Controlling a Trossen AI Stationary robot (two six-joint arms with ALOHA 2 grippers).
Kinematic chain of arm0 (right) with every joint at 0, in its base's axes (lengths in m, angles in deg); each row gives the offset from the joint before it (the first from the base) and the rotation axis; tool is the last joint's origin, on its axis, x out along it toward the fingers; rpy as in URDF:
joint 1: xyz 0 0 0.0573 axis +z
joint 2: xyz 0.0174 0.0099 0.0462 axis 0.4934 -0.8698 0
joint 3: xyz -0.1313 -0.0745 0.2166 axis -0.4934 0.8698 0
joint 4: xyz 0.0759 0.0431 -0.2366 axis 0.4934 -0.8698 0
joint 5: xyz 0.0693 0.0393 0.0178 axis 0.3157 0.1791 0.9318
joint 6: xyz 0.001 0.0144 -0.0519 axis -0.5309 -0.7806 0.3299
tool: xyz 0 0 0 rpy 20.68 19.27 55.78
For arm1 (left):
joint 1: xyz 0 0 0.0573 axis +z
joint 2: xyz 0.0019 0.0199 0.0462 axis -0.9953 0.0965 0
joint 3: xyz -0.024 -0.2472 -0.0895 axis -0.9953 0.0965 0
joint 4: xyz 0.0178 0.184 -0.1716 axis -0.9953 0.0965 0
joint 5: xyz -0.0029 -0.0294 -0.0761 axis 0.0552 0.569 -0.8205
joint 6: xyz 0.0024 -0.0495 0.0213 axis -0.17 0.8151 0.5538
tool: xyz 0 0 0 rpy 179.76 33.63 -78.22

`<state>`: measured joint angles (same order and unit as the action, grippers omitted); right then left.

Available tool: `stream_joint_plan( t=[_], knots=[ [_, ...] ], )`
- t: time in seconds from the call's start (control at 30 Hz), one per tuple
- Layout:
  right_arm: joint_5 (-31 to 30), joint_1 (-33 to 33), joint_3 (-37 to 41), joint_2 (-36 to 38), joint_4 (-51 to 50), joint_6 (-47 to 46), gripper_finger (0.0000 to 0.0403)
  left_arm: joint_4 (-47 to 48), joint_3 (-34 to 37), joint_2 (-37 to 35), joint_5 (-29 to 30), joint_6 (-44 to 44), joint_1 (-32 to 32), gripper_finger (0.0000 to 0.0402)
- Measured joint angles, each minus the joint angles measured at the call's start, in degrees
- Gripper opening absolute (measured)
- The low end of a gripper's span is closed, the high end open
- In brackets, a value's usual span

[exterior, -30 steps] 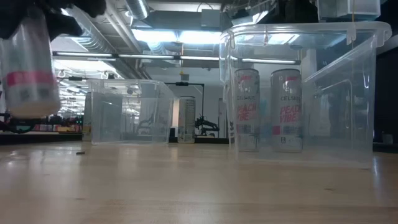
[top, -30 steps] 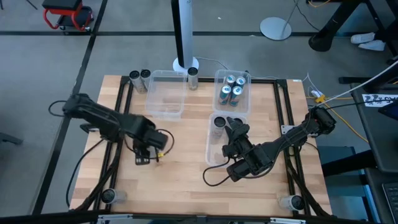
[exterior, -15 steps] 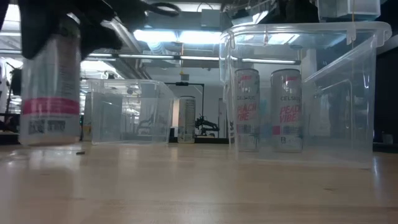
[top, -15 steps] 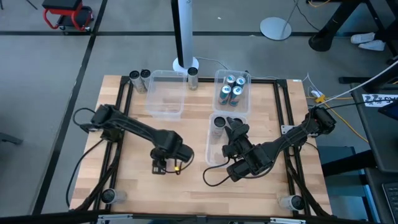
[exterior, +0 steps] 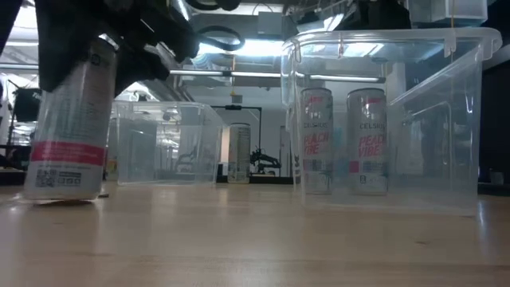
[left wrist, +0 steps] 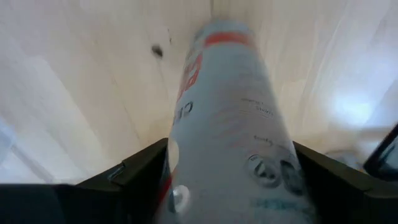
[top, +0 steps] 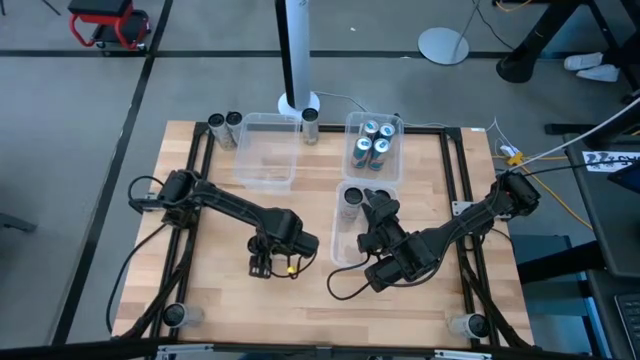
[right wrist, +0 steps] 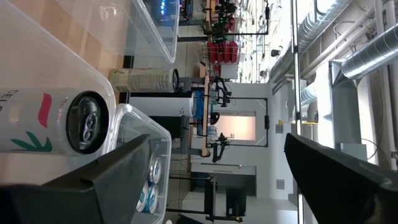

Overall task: Sort soda cans
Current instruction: Put the white pink soda can into the bottom right transparent bin

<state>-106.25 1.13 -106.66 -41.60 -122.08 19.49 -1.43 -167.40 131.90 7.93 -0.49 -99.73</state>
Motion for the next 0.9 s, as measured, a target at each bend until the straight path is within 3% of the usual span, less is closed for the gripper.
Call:
stream_joint_plan(
  t=[0.33,0.6,0.9],
  knots=[
    [0.13,0.00,0.00,0.00,-0.11,0.02,0.0365,-2.40,0.15,-0.64,1.06,0.81,0.09,0.0295],
    [0.17,0.00,0.00,0.00,-0.13,0.02,0.0365,2.39,-1.02,-1.52,0.91,1.93,0.06,0.0296],
    [0.22,0.02,0.00,0.00,-0.11,0.02,0.0365,2.06,-2.02,-8.59,5.00,4.38,-0.08,0.0296]
  ],
)
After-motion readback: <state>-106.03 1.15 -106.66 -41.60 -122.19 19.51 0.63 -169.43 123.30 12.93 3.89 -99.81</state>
